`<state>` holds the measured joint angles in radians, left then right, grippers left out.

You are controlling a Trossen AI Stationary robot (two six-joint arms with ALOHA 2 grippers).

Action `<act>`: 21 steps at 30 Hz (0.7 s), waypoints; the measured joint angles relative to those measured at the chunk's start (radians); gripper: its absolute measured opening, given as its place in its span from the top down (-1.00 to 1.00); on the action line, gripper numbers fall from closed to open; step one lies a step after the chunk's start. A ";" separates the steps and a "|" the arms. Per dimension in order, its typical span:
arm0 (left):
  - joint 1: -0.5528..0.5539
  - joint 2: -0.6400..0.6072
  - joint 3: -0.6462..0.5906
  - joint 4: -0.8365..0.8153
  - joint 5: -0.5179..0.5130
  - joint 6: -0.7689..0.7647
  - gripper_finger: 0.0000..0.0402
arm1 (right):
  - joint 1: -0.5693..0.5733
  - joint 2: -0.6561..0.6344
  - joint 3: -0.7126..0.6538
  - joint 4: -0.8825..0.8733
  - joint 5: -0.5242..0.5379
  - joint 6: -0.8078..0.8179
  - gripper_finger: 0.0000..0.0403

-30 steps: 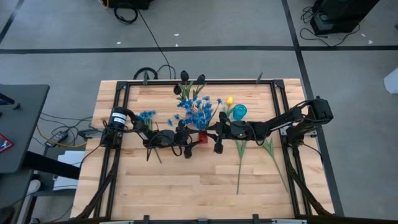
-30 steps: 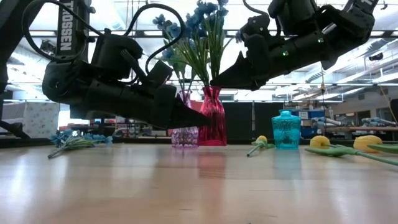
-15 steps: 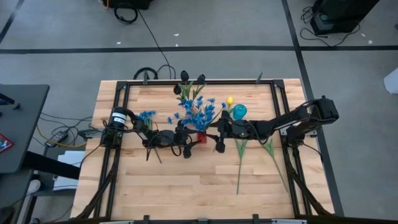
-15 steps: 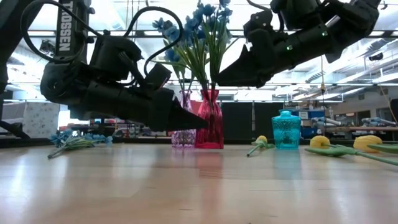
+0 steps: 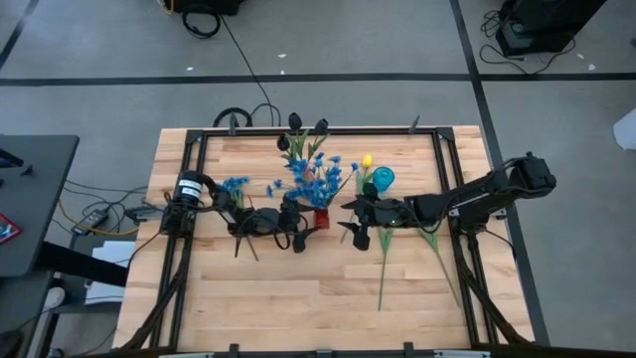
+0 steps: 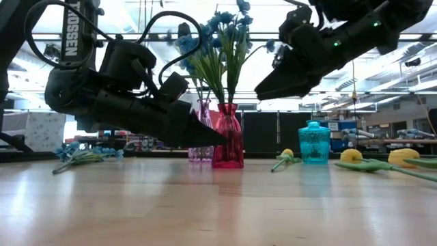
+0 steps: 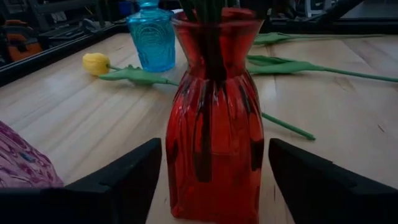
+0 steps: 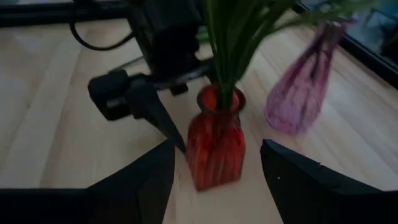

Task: Sort flowers into vase by color
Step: Put the blue flowers into the red vase

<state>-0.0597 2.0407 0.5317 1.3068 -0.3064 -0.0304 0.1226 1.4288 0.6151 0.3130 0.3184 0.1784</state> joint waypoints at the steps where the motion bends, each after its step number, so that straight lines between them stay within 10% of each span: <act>1: 0.000 -0.007 -0.005 -0.002 -0.003 0.000 -0.55 | 0.008 -0.010 0.000 -0.019 0.016 0.013 -0.22; 10: -0.029 -0.247 -0.176 -0.094 -0.056 -0.118 -0.66 | 0.086 -0.109 0.000 -0.137 0.094 0.084 -0.22; 21: -0.253 -0.489 -0.110 -0.711 -0.022 -0.348 -0.50 | 0.145 -0.072 -0.053 -0.095 0.126 0.075 -0.21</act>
<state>-0.3131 1.5519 0.4222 0.5958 -0.3283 -0.3784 0.2674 1.3565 0.5622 0.2183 0.4442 0.2533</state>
